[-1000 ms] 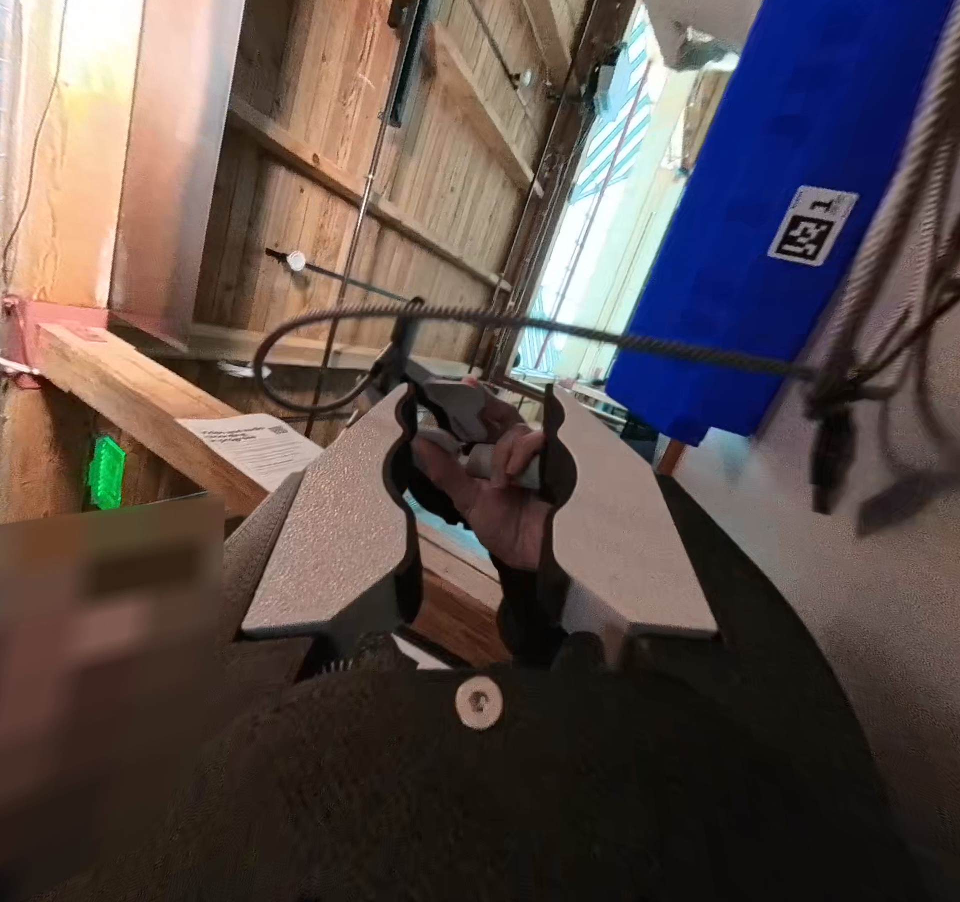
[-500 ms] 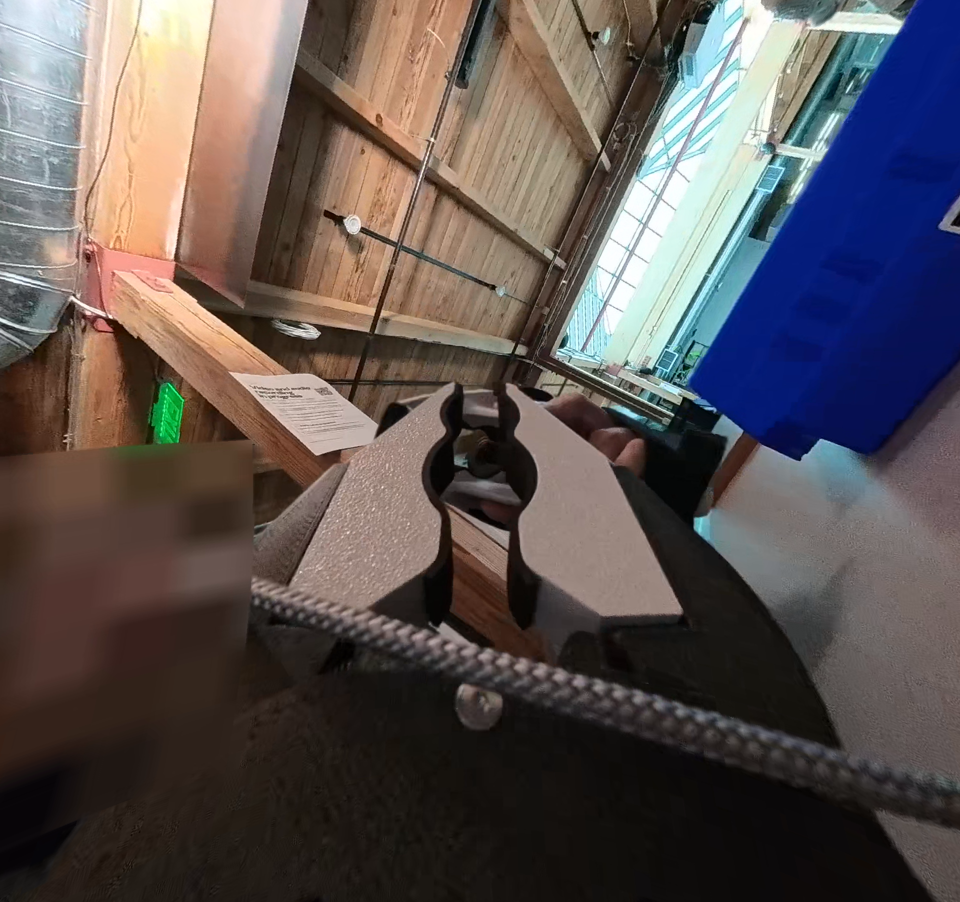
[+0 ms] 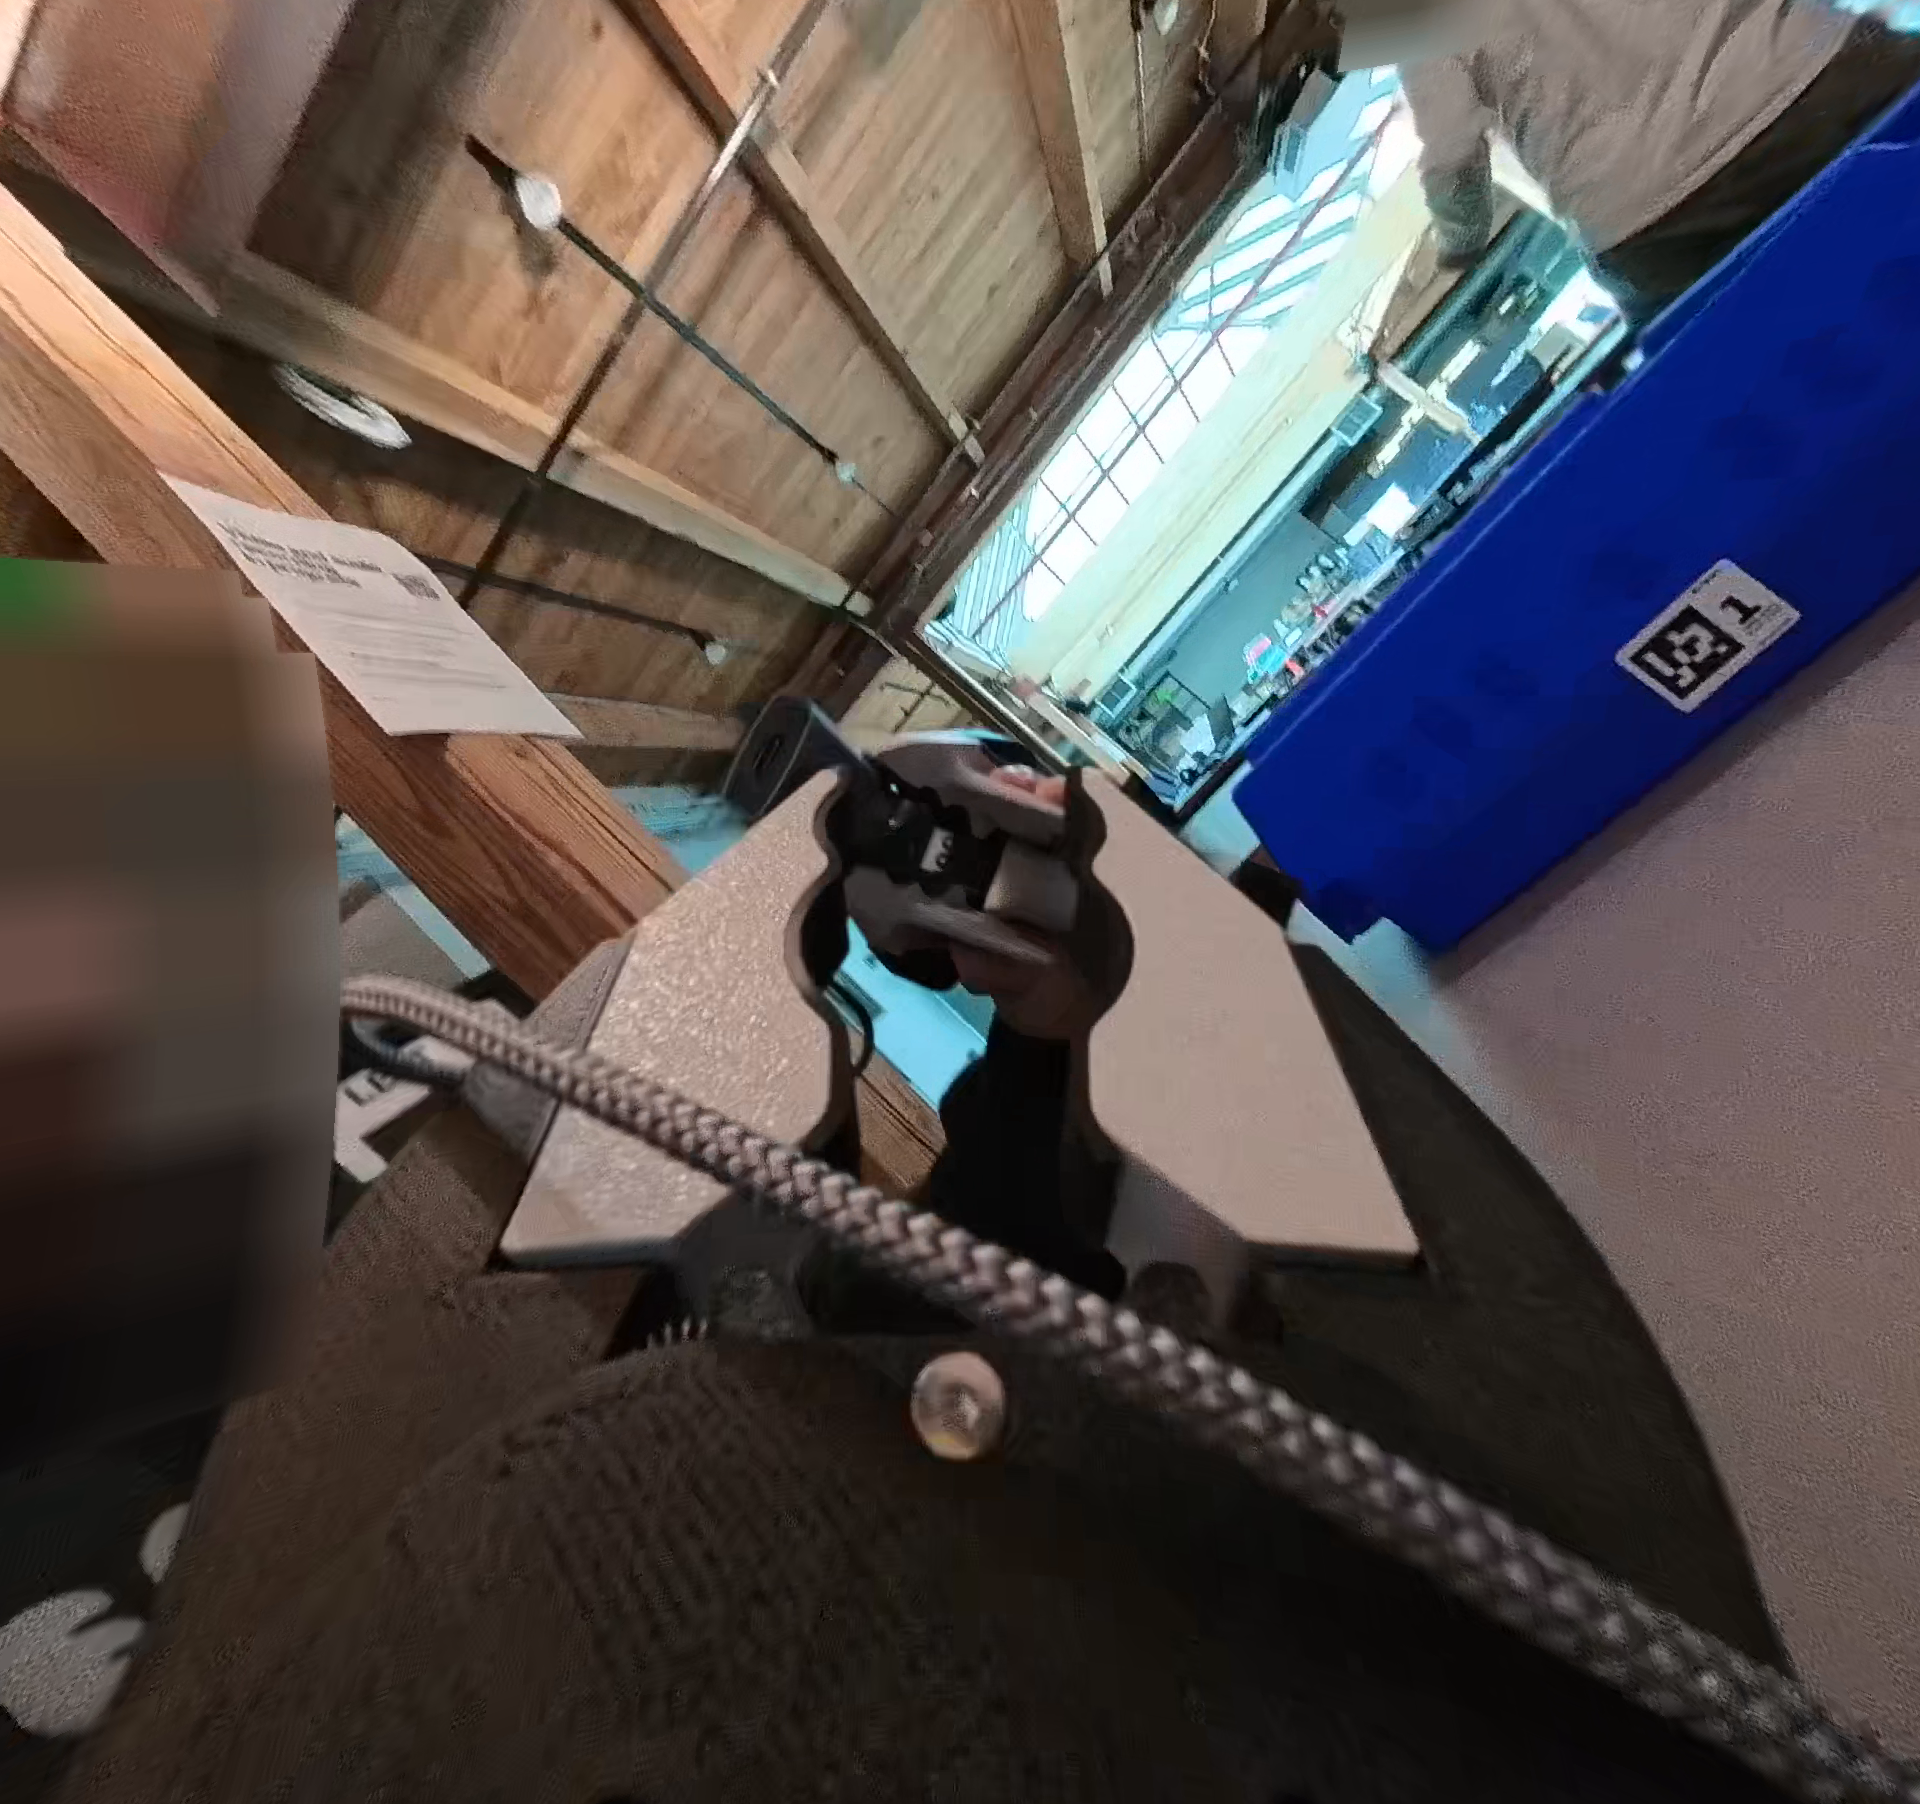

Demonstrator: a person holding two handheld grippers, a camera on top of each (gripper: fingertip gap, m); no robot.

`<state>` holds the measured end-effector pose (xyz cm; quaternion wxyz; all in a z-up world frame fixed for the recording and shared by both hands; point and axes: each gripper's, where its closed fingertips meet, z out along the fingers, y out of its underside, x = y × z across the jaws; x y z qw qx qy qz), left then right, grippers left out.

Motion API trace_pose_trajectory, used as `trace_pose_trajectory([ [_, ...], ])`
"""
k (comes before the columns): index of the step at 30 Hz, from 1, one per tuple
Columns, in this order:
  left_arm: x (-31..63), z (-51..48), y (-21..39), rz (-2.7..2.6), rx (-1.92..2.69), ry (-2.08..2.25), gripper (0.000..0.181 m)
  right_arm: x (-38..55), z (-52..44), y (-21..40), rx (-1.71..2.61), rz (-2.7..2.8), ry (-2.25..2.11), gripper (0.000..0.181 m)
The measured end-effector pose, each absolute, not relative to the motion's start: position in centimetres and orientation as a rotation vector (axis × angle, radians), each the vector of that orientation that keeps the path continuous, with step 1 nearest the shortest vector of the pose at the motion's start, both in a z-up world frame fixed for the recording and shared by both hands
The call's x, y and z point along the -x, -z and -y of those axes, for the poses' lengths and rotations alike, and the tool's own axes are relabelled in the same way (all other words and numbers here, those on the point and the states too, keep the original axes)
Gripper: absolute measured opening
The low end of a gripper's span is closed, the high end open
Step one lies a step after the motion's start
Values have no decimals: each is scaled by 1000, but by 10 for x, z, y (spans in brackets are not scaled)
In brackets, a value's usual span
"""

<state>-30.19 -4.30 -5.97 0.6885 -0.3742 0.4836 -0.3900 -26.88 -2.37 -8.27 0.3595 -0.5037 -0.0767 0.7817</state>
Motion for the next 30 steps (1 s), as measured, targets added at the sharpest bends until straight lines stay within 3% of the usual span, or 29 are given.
trace_pose_trajectory([
  [1, 304, 41, 58, -1072, 842, 862, 21, 270, 25, 88, 1340, 239, -1988, 47],
  [3, 305, 43, 60, -1097, 845, 862, 21, 264, 24, 88, 1328, 243, -1950, 59],
  [9, 295, 48, 74, -1202, 853, 819, 22, 271, 31, 89, 1353, 277, -2002, 46],
  [10, 294, 46, 80, -1226, 869, 787, 22, 272, 34, 87, 1335, 293, -2016, 22],
  [11, 295, 42, 84, -1243, 891, 749, 21, 270, 34, 84, 1309, 292, -2023, 13],
  [22, 282, 31, 102, -1292, 985, 533, 28, 283, 34, 82, 1407, 257, -2025, 9],
  [30, 278, 24, 104, -1238, 1019, 510, 20, 278, 28, 83, 1414, 199, -2044, 8],
])
